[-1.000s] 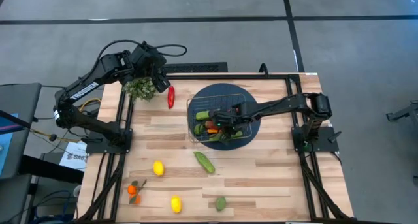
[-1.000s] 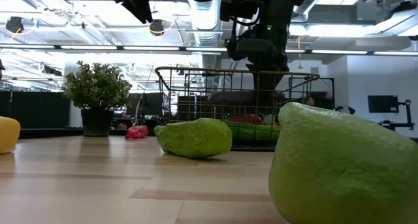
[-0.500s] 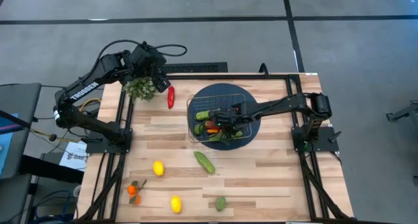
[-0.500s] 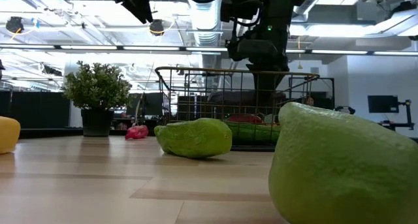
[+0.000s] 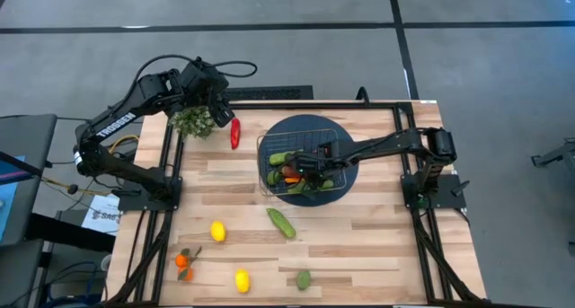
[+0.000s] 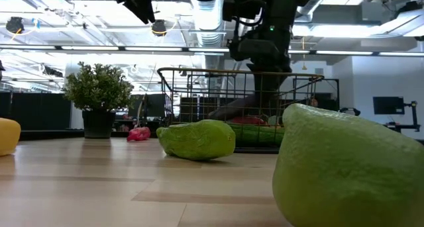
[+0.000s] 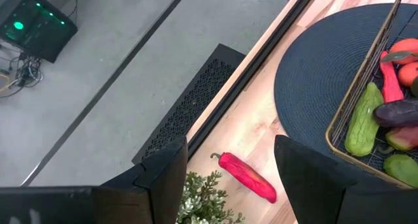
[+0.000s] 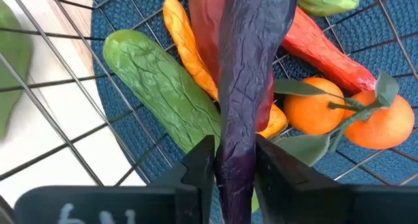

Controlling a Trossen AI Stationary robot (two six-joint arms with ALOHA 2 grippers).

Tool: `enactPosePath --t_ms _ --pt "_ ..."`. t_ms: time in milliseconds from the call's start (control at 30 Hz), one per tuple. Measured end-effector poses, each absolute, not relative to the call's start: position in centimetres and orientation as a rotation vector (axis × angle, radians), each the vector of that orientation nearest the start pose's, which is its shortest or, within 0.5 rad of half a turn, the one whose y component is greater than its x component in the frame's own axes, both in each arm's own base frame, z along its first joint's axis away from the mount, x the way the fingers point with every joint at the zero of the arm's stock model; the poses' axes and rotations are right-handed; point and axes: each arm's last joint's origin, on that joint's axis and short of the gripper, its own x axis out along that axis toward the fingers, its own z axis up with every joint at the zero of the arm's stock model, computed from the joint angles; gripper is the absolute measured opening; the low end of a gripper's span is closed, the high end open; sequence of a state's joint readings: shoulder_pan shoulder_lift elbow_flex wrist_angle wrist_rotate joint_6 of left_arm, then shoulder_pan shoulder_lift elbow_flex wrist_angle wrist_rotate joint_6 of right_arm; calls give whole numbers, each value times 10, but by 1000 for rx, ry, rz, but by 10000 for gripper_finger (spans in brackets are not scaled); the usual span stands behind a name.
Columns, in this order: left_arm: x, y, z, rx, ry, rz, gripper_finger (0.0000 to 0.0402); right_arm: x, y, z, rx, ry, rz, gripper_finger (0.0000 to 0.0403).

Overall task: Build produce basket
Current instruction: Put the eggplant into the wire basket, then put the red chili pepper into the wire basket

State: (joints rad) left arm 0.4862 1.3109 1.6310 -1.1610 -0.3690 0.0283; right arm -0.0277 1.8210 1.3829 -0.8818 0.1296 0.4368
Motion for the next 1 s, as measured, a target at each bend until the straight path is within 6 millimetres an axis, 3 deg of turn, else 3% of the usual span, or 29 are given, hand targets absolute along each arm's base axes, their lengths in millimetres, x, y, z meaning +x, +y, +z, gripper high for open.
enactPosePath --t_ms 333,600,767,1000 --pt "198 116 422 -38 870 796 218 355 -14 216 318 1271 -432 118" --pt "198 116 422 -38 869 796 218 346 -12 217 421 1362 -497 183" --pt "198 116 422 -40 868 798 218 347 -12 232 423 1376 -505 231" --pt "198 116 422 -81 850 818 218 361 -13 276 433 1255 -463 255"
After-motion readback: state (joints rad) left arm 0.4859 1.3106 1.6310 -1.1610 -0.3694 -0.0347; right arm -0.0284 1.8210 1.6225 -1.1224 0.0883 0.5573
